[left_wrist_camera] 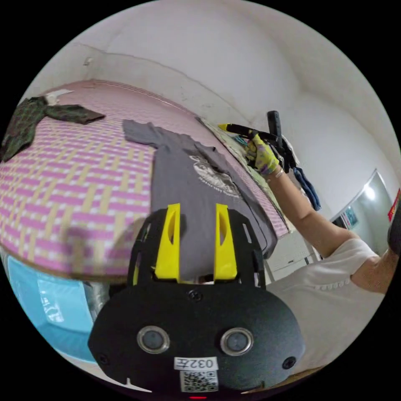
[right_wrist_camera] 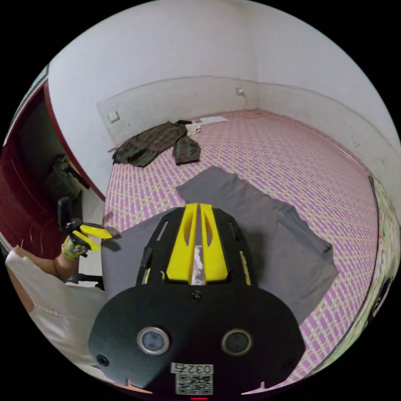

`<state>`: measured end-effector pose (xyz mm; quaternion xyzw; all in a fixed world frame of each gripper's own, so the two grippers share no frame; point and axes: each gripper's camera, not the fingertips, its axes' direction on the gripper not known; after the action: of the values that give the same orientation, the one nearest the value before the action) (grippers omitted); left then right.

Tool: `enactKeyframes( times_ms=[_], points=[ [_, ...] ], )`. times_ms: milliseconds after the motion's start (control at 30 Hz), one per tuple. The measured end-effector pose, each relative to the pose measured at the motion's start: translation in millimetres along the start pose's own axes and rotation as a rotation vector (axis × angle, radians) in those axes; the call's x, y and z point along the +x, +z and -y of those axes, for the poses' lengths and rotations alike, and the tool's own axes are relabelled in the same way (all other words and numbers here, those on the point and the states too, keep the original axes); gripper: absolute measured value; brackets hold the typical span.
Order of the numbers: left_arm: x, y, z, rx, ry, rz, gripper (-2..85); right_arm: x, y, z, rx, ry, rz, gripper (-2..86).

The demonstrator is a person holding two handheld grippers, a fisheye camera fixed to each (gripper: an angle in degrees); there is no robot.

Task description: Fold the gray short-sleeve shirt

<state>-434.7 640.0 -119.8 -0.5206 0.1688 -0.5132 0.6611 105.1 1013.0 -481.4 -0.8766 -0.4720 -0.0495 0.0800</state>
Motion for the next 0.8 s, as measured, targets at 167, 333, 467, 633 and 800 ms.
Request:
enactKeyframes(
  times_ms=[167, 333, 467, 633, 800],
  points=[
    [-25, -44, -81, 0.111, -0.031, 0.032, 10.6, -35, 105, 87, -0.13, 0.016, 0.013, 7.7],
    [-53, -48, -133, 0.181, -0.117, 0.059, 11.5, -25, 181, 134, -0.234, 0.156, 0.061, 10.0],
    [-71, -29, -145, 0.114, -0.145, 0.012, 13.7, -22, 224, 157, -0.306, 0.202, -0.043, 12.0],
    [-82, -6, -147, 0.038, -0.163, 0.025, 14.2, -36, 249, 169, -0.355, 0.164, -0.171, 9.7],
    [-96, 10, -148, 0.006, -0.194, -0.058, 8.0, -34, 253, 169, -0.367, 0.157, -0.306, 2.6]
  ],
)
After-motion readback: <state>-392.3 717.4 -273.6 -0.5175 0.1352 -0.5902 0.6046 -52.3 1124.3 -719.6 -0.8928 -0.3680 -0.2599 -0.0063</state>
